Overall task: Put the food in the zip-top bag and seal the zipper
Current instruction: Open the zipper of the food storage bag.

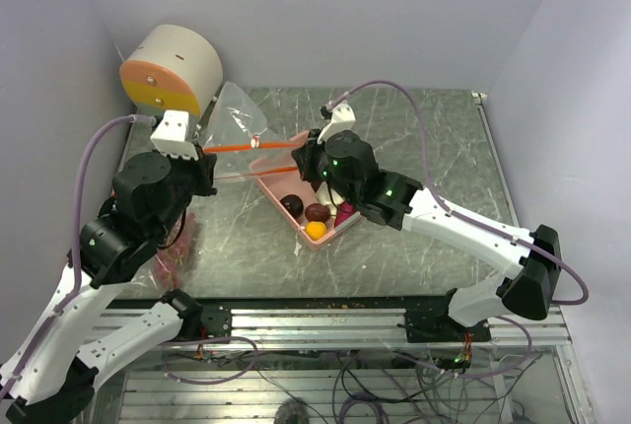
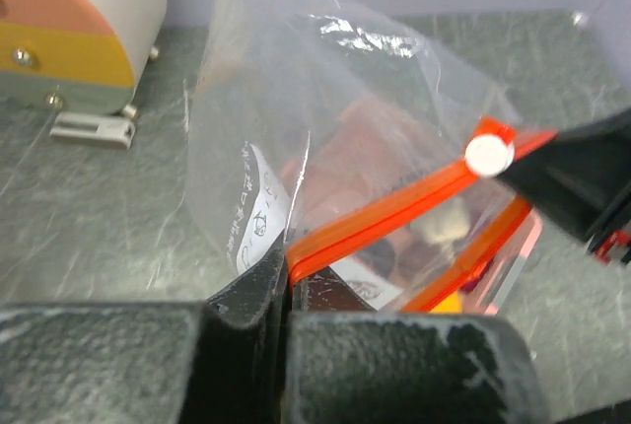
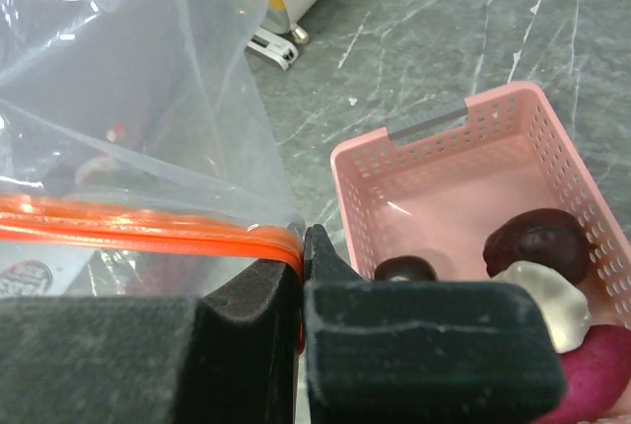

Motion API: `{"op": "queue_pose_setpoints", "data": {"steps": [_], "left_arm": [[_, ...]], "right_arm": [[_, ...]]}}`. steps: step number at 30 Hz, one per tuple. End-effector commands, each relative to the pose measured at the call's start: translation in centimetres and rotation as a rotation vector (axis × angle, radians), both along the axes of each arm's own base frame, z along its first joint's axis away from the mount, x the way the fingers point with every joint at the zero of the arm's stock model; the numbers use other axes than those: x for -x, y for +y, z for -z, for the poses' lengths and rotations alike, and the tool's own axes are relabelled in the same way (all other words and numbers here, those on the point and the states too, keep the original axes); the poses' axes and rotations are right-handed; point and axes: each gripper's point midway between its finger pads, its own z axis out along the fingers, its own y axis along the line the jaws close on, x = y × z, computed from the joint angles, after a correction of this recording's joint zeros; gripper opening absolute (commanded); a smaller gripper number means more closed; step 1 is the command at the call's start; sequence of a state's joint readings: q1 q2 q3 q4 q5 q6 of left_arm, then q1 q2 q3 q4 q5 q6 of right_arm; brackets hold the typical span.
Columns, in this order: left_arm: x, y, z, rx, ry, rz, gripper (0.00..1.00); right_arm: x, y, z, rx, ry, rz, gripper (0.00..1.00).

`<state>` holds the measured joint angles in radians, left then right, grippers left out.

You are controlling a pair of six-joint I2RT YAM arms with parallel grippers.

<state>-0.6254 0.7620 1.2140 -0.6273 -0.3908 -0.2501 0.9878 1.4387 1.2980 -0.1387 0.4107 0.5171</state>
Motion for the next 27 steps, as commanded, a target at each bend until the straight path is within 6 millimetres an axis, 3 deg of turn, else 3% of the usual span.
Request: {"op": "queue_pose_setpoints", "data": {"steps": [1,7,11,13,14,15,18,19,23,27], "left_arm": [[2.5,4.2,1.5,-0.132,0.099,-0.098,0.07],[3.1,3.8,3.8,-0.154,0.206,-0.081,0.07],[2.8,3.6,4.6,-0.142,0.228,-0.094,0.07],[2.5,3.3,5.5,-0.141,0.247,-0.094,0.07],[2.2,3.0,6.2,-0.141,0.261,-0.094,0.07],[2.0,2.7,6.8,-0.142,0.275,-0.094,0.07],[0.8,1.4,9.1,-0.144,0.317,-0.08,0.07],[0.5,1.0,9.8,-0.147,0.333,-0.076,0.07],[-0.6,0.1,12.7,-0.152,0.387,-0.095,0.07],[-1.3,-0.5,14.0,-0.138,0.388,-0.095,0.07]], "right_arm": [[-2.5,-2.9,3.6,0.128,0.045,0.144,0.0],[-0.1,7.4,6.0,-0.02,0.118,-0.281,0.0],[0.7,9.8,8.3,-0.024,0.163,-0.389,0.0],[0.8,9.6,8.7,-0.003,0.164,-0.392,0.0],[0.8,9.2,8.9,0.012,0.161,-0.388,0.07],[0.9,8.7,8.9,0.025,0.156,-0.377,0.2],[0.8,6.7,8.6,0.079,0.131,-0.329,0.71],[0.9,6.0,8.2,0.097,0.117,-0.324,0.82],[1.9,3.4,6.5,0.143,0.1,-0.307,0.99],[2.6,-0.2,4.7,0.153,0.07,-0.231,1.0]]}}
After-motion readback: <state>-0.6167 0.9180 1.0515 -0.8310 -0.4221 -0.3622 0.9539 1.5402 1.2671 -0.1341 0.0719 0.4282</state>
